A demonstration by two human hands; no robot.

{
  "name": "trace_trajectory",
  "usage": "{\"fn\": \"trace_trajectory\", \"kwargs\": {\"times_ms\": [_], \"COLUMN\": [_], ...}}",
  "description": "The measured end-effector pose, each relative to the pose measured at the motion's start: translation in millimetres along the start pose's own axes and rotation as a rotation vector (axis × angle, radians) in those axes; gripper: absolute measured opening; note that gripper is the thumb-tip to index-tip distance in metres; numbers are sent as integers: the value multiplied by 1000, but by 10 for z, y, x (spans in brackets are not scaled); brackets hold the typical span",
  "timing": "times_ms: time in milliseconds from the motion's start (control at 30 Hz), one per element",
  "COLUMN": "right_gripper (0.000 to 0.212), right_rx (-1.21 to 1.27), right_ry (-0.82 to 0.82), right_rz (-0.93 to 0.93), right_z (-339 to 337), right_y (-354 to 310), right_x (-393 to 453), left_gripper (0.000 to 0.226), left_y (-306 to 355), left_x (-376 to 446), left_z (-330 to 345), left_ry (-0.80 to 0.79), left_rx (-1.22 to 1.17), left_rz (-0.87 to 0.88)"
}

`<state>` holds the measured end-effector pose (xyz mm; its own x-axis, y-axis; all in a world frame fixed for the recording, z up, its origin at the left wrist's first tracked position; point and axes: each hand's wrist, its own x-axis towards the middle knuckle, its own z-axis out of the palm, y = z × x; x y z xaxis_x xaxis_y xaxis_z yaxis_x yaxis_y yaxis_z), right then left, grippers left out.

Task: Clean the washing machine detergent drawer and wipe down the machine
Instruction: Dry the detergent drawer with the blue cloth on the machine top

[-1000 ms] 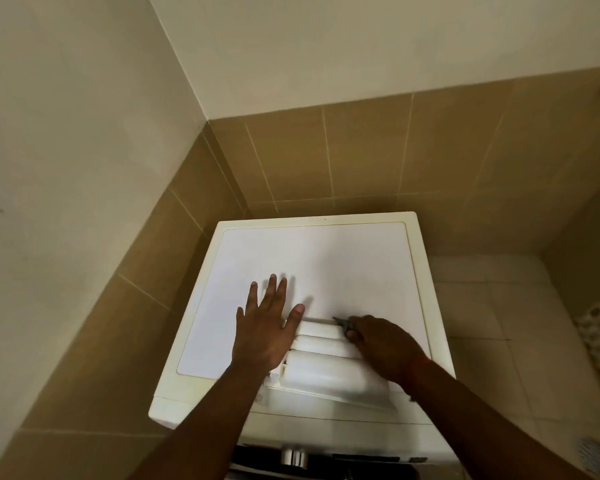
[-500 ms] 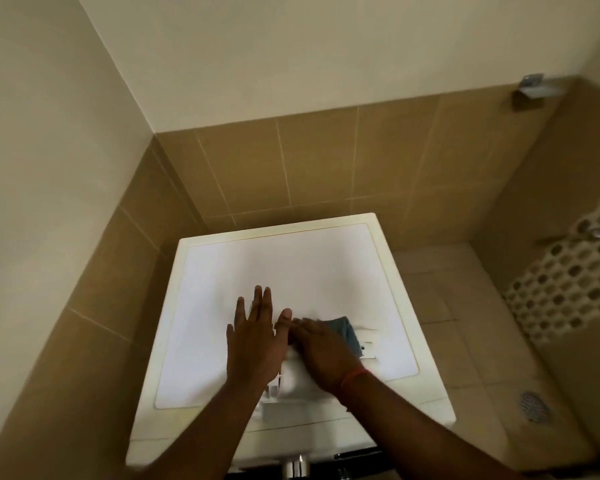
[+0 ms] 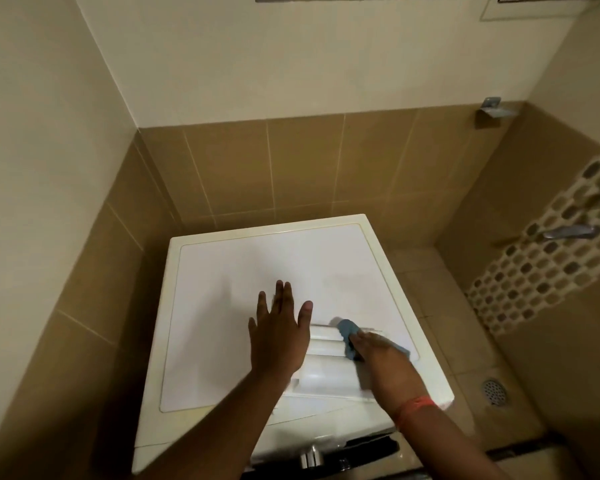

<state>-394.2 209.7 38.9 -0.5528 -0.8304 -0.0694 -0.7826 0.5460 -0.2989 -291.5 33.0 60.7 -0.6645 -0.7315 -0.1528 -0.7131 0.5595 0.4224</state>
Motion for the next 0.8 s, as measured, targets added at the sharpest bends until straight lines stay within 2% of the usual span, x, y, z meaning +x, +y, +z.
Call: {"fn": "trace_trajectory", "kwargs": {"times_ms": [33,100,133,200,300,367,467,567,667,733,800], "right_gripper": [30,21,24,39,56,58,61,58,56,57,58], "right_rx": [36,111,203,299,303,244,260,225,244,298,321], "right_ry": [10,17,-52,-65,-52,-51,54,64,-70,-75,-62], "right_rz": [62,50,27,-104,-158,-84,29,56,-63,-198,-245], "right_z": [43,143,187,316,219,68,-60,43,198,302,274], "right_y": [-157,-463,-626,-698,-507,-239,107,-57,-443,-557,-446], "right_x": [50,143,199,305,242,120,-62,7,254,359,344], "left_gripper": [80,76,76,76,71,74,80,80,77,79,82], "left_y": [-4,-8,-6,-8,-20,-15,-3,-9,-6,8,13], "left_x": [1,2,-2,1,8,9,3,6,14,12,7], "left_z": [-1,-2,-6,-17,-19,-28,-27,-7,13,15,10], "left_ry": [-3,-5,-4,3,8,9,28,30,21,27,30], "left_rx": [-12,-26,-29,-40,-48,-31,-9,-24,-37,-37,-24], "left_rz": [1,2,-1,-24,-47,-46,-39,-56,-63,-69,-69]}}
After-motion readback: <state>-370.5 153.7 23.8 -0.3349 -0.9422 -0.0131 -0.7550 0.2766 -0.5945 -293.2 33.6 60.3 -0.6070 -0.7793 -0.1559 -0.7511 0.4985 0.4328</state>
